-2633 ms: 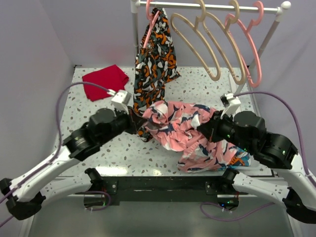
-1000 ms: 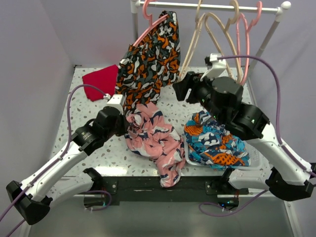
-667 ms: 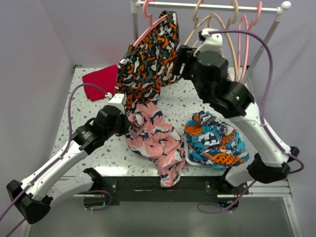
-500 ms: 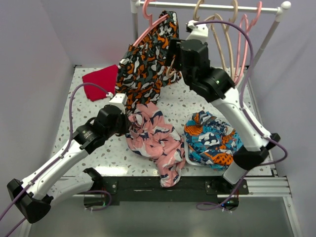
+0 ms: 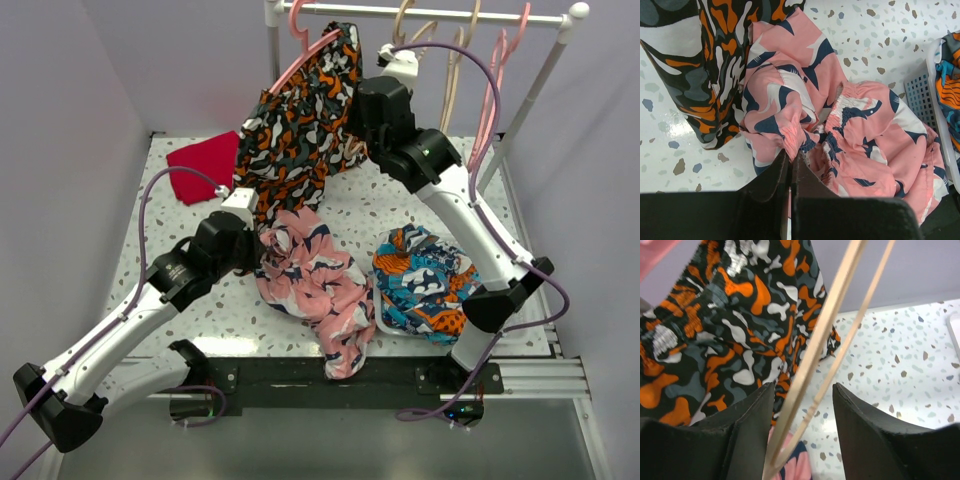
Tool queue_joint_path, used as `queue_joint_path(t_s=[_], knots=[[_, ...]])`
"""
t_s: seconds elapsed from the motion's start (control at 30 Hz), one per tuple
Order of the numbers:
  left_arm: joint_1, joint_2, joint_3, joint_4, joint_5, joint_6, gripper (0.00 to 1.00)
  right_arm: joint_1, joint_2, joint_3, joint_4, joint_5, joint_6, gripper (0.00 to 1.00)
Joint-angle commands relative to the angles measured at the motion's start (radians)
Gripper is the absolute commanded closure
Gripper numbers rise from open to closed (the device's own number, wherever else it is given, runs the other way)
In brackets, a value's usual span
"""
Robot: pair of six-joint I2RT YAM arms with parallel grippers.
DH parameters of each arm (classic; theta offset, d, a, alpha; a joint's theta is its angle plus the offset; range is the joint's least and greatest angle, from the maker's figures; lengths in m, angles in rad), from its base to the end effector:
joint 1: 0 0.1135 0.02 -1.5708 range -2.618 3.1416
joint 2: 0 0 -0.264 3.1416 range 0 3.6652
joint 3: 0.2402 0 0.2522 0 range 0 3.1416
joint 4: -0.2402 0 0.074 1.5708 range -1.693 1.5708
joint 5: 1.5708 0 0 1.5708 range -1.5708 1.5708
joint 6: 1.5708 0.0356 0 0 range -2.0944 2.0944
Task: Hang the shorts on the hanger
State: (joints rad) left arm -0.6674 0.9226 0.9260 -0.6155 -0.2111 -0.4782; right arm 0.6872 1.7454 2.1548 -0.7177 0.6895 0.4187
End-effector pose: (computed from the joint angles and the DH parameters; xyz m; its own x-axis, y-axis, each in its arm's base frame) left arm 0.1573 -0.1145 0.3223 -0.6172 -0.0865 -0.7820 0.2101 0.9397 -0.2697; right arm 0.2953 0.2130 0.4952 -0.2228 0.2230 -0.9490 0.0763 0.9745 0.2110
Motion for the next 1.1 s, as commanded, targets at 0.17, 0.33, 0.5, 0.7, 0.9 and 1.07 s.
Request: queue_joint_path(t_s=[0.17,0.33,0.5,0.7,0.9,1.07], knots=[[0.006,-0.018,0.020,0.048,0.027,0.006,1.00,0.002,-0.190,-0.173,0.041,0.030,-0.024,0.56],[0.006,-0.014,0.014,0.056,0.036,0.001,1.00,0.000,-0.239,-0.251,0.069,0.045,-0.080,0.61],[0.006,-0.016,0.014,0.056,0.042,-0.002,1.00,-0.058,-0.193,-0.196,0.055,-0.066,-0.153,0.70],[0.006,-0.024,0.010,0.051,0.038,-0.002,1.00,-0.092,-0.143,-0.142,0.063,-0.160,-0.185,0.77],[0.006,-0.028,0.013,0.045,0.033,0.006,1.00,-0.101,-0.121,-0.104,0.064,-0.148,-0.221,1.00],[0.008,-0.034,0.011,0.039,0.029,0.013,1.00,-0.101,-0.200,-0.177,0.168,-0.153,-0.281,1.00]])
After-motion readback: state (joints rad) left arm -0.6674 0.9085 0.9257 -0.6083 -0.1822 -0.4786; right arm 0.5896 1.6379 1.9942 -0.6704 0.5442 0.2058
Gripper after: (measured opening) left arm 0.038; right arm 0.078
